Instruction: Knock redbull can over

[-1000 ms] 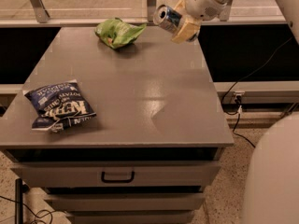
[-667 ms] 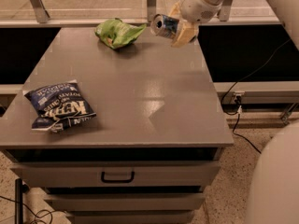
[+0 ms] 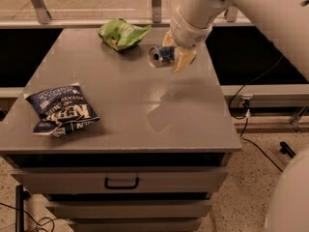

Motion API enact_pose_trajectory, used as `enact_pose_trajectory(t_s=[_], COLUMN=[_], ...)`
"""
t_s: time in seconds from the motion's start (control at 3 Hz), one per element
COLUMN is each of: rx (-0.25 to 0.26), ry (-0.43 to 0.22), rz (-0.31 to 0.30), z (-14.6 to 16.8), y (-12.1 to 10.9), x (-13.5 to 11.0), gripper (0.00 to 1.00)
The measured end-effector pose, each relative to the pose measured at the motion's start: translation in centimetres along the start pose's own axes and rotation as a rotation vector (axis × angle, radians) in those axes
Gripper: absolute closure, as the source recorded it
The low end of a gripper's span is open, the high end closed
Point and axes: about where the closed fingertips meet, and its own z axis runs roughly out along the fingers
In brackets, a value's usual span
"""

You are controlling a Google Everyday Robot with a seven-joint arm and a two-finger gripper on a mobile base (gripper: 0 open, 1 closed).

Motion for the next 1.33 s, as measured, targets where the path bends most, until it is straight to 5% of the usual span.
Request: enact_pose_trajectory(t_s=[0.67, 1.33], rx=[-0.155, -0.194], ry=[0.017, 0.028], rz=[-0.078, -0.105], z=[4.5, 6.0], y=[3.2, 4.1], x=[-1.1, -1.2], gripper=[1.0, 1.0])
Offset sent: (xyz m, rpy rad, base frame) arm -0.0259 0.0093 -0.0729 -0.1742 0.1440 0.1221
